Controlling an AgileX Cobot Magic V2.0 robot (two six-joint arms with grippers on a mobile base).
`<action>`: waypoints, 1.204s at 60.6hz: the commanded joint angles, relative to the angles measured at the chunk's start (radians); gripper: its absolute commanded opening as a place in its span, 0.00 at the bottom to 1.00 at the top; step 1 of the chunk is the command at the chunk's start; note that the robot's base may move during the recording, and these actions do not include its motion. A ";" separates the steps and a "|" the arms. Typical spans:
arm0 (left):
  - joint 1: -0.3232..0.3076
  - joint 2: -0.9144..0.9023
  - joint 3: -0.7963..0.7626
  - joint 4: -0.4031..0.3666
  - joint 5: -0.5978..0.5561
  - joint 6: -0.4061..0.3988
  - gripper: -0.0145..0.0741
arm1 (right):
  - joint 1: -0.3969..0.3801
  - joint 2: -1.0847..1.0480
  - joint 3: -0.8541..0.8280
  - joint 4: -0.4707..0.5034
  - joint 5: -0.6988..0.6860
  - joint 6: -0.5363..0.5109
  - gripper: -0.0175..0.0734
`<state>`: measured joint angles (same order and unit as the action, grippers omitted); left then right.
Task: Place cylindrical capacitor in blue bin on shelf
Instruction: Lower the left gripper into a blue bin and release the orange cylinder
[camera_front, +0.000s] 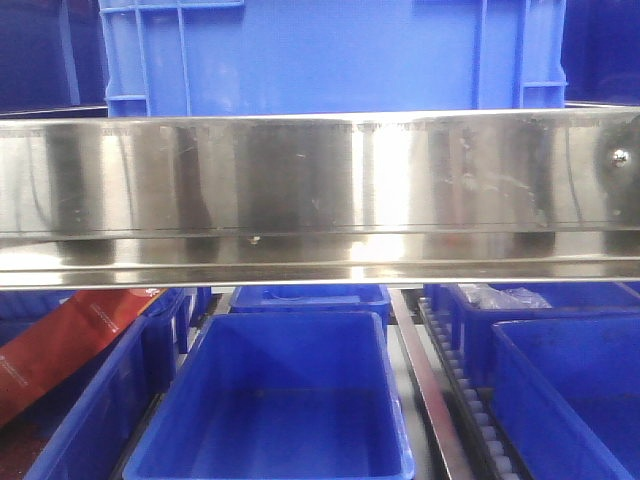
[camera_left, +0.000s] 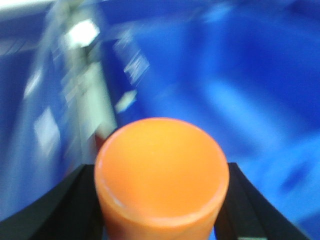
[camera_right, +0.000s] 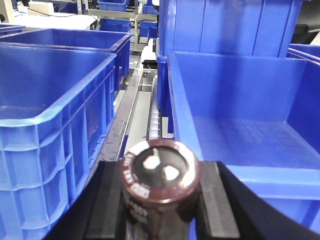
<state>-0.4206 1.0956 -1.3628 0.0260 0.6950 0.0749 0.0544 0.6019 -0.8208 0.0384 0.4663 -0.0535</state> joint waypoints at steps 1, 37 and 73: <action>-0.071 0.098 -0.143 -0.011 -0.010 0.008 0.04 | -0.001 -0.007 -0.006 0.001 -0.028 0.000 0.13; -0.182 0.697 -0.540 -0.016 0.003 0.008 0.10 | -0.001 -0.007 -0.006 0.001 -0.030 0.000 0.13; -0.182 0.605 -0.556 -0.026 0.067 0.008 0.51 | -0.001 -0.007 -0.006 0.001 -0.066 0.000 0.13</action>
<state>-0.5977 1.7602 -1.9061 0.0073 0.7406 0.0790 0.0544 0.6019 -0.8208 0.0384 0.4464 -0.0535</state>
